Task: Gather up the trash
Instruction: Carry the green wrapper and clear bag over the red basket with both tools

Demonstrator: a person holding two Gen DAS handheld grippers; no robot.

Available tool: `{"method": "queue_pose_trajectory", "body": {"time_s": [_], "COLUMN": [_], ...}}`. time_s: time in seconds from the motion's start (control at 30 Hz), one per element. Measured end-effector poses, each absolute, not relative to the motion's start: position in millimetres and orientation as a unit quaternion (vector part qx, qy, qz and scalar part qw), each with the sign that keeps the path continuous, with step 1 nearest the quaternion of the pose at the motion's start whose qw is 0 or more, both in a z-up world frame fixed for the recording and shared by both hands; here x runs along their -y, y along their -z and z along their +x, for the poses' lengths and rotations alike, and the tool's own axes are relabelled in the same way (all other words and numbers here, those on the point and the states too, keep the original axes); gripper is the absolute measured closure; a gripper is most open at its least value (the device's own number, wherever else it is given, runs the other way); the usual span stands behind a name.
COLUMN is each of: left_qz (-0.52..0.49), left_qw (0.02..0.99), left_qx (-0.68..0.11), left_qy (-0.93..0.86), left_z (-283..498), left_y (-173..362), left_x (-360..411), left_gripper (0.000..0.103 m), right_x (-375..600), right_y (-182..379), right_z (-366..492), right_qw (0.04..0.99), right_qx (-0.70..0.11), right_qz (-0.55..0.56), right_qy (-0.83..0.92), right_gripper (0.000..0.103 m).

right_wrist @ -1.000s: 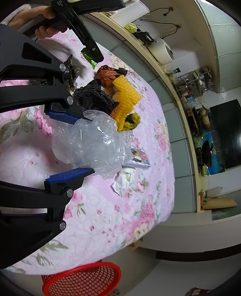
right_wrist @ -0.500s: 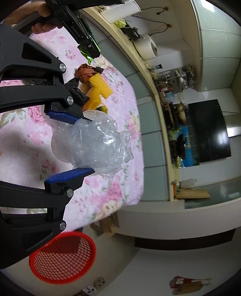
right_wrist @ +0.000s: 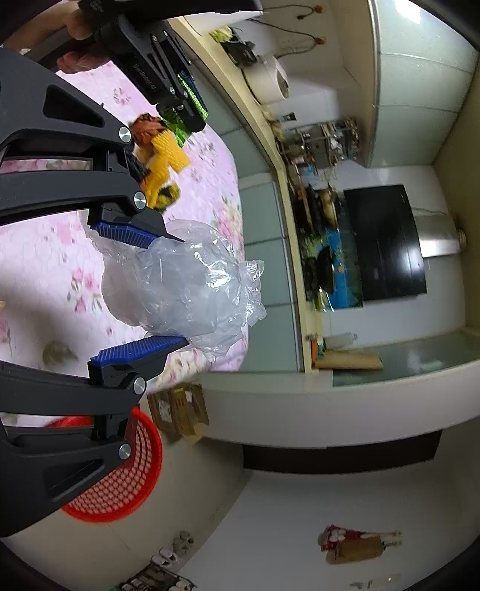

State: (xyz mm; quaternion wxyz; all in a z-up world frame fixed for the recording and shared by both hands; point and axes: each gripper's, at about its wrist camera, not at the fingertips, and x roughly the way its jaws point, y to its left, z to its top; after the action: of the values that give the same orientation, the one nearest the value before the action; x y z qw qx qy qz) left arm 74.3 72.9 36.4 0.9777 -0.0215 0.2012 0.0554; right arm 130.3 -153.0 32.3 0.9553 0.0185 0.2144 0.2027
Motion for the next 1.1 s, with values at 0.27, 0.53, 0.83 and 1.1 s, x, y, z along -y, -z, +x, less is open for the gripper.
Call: {"method": "queue_pose_trajectory", "body": {"time_s": [0.27, 0.53, 0.83, 1.1], "left_qz": [-0.003, 0.001, 0.009, -0.001], "left_qw": [0.98, 0.977, 0.966, 0.951], "left_qx": [-0.197, -0.206, -0.228, -0.263], "left_qy": [-0.001, 0.062, 0.119, 0.164], "left_z": [97, 124, 157, 190], "left_y": [-42, -40, -24, -3], "left_x": [-23, 28, 83, 118], "left_gripper": [0.078, 0.078, 0.078, 0.078], "right_x": [192, 228, 273, 295], "right_y": [-37, -33, -16, 5], "right_z": [139, 147, 166, 184], "right_qw": [0.965, 0.971, 0.968, 0.959], "right_qx": [-0.211, -0.214, -0.239, -0.274], "right_qz": [0.03, 0.047, 0.071, 0.077], "right_qy": [-0.151, -0.1, -0.034, -0.003], "right_gripper": [0.059, 0.059, 0.059, 0.059]}}
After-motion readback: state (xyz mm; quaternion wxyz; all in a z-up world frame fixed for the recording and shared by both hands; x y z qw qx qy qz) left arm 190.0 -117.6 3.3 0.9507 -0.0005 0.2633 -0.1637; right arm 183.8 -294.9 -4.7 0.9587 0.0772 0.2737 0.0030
